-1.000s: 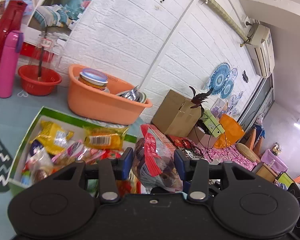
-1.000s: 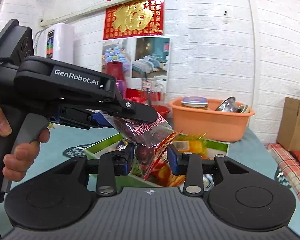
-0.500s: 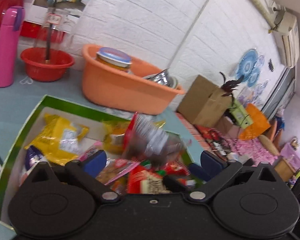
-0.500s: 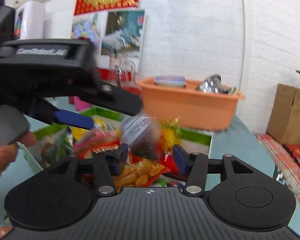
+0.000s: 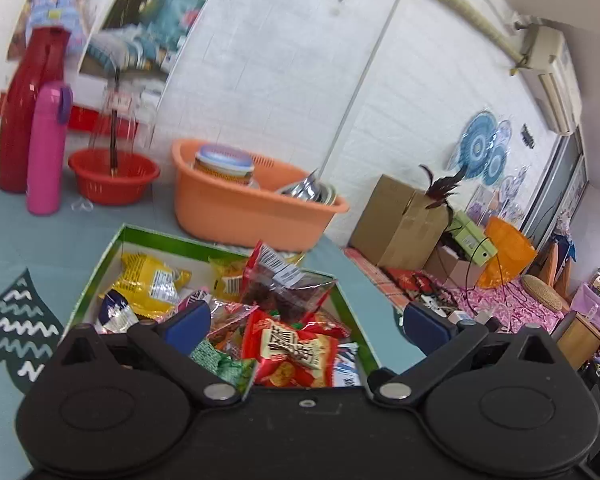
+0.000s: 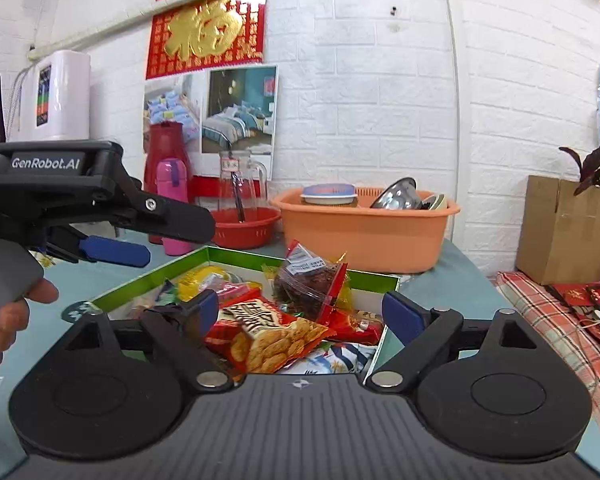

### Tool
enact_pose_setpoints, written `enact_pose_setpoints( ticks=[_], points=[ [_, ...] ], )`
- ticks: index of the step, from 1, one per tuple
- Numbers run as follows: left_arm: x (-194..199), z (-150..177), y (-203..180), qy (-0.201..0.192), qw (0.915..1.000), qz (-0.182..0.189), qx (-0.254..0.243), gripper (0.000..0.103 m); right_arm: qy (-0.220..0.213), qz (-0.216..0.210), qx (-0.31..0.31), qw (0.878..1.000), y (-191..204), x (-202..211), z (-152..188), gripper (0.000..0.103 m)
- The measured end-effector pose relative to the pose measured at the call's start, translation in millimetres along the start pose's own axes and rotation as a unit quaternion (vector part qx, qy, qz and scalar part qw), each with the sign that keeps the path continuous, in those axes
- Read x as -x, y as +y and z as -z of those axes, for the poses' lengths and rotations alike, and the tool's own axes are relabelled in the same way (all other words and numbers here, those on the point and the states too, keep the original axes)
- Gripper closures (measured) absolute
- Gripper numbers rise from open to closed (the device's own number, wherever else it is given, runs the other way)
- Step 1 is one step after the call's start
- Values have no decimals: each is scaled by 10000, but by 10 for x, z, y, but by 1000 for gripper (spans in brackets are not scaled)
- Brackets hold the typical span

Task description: Organize snacks

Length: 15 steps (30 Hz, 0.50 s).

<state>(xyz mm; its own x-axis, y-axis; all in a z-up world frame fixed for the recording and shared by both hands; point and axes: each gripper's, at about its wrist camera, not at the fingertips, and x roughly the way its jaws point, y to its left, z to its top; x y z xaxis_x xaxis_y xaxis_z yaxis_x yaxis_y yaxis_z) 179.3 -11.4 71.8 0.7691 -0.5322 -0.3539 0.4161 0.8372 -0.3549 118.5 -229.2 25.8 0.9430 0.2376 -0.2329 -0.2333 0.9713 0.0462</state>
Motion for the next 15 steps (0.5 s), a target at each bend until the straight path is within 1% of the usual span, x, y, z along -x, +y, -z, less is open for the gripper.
enact_pose_setpoints(
  ticks=[5, 8, 10, 12, 15],
  points=[
    [470, 157, -207, -298, 9988, -358, -172, 0, -22, 24, -160, 9999, 50, 427, -6, 0],
    [701, 336, -276, -437, 9968, -632, -205, 0, 17, 34, -239, 9997, 78, 640, 33, 0],
    [793, 496, -287, -388, 9964, -736, -149, 0, 17, 42, -272, 9996, 99, 763, 83, 0],
    [849, 667, -270, -294, 9962, -825, 30, 0, 45, 84, -272, 9996, 125, 852, 158, 0],
    [890, 908, -245, -140, 9937, -1101, 125, 0, 203, 147, -246, 9994, 132, 894, 272, 0]
  ],
)
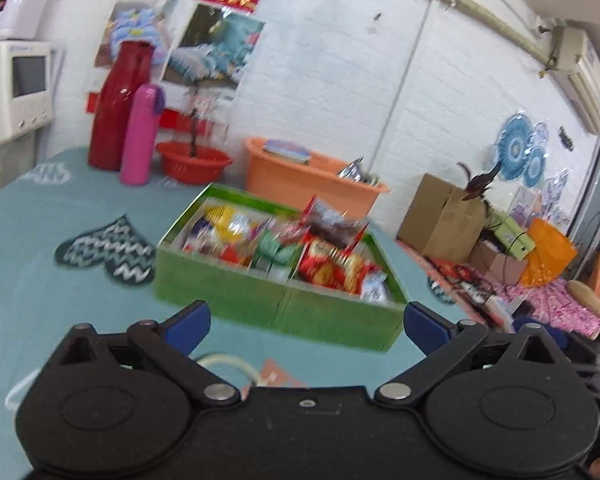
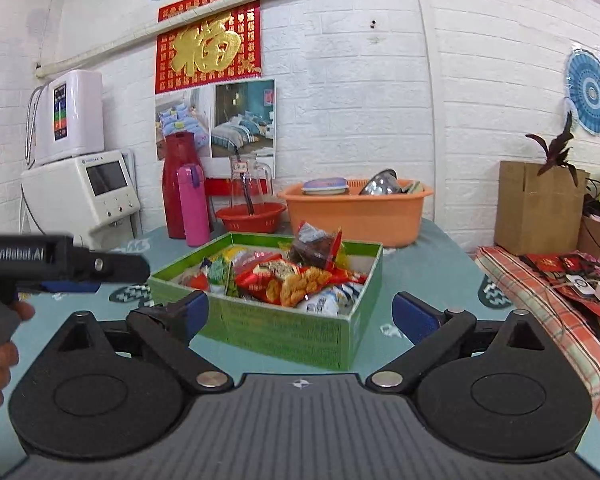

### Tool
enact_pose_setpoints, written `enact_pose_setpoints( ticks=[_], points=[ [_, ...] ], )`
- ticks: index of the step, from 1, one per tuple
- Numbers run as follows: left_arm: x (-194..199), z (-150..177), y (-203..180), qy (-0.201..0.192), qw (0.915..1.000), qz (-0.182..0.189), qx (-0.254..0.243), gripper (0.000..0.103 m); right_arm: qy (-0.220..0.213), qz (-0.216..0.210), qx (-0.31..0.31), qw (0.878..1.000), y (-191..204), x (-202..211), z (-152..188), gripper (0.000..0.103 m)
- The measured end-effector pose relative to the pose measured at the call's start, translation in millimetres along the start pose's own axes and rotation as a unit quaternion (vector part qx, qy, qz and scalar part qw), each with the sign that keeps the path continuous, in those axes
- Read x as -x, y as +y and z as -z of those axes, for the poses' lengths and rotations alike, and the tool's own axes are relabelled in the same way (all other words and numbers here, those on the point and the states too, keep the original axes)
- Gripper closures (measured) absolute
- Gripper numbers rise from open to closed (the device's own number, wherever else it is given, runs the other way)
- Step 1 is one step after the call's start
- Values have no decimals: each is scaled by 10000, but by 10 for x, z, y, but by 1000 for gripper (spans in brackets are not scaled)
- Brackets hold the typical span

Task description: Organize snacks

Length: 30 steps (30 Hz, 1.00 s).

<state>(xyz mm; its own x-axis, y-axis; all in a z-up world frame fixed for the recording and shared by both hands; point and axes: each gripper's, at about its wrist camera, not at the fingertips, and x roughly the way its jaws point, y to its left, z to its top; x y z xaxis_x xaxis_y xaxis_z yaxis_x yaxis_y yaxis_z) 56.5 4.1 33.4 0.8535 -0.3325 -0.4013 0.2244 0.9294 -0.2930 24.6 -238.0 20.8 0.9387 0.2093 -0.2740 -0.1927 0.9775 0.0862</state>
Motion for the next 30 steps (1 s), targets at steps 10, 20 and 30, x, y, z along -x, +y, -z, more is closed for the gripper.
enact_pose_setpoints(
  ticks=[10, 20, 30],
  points=[
    [72, 207, -4, 151, 9975, -623, -299, 0, 358, 167, -21, 9992, 2, -73, 190, 0],
    [107, 145, -112, -11, 9944, -871, -602, 0, 274, 171, -56, 9995, -14, -62, 161, 0],
    [86, 160, -135, 29, 9938, -891, -666, 0, 331, 150, -83, 9993, 11, -80, 184, 0]
  ],
)
